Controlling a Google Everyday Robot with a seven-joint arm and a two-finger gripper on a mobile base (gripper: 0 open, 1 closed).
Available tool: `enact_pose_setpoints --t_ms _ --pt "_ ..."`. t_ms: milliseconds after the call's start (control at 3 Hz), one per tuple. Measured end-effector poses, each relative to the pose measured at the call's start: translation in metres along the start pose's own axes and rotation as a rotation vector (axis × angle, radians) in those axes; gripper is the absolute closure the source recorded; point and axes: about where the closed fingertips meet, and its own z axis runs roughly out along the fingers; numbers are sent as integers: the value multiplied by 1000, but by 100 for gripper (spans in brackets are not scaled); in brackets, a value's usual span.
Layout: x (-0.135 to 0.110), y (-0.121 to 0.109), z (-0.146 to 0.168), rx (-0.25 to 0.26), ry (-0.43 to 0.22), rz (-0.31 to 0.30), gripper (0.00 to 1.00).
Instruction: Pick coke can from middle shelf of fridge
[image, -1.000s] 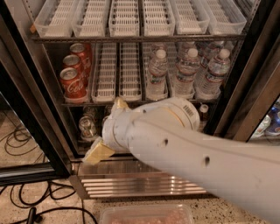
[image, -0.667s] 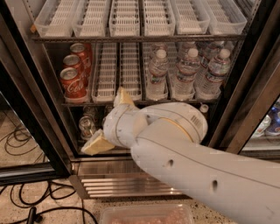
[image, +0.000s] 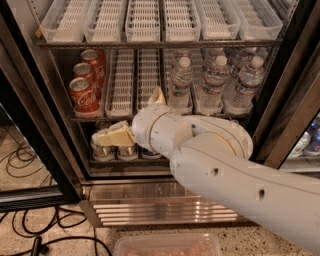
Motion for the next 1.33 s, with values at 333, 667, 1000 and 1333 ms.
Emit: enact_pose_setpoints --t_ms 333,667,1000,1333 --pt "-3 -1 0 7 -12 32 0" --pt "-3 -1 0 7 -12 32 0" --pt "-1 3 0 15 -42 -1 0" --pt "5 1 11 45 -84 -9 0"
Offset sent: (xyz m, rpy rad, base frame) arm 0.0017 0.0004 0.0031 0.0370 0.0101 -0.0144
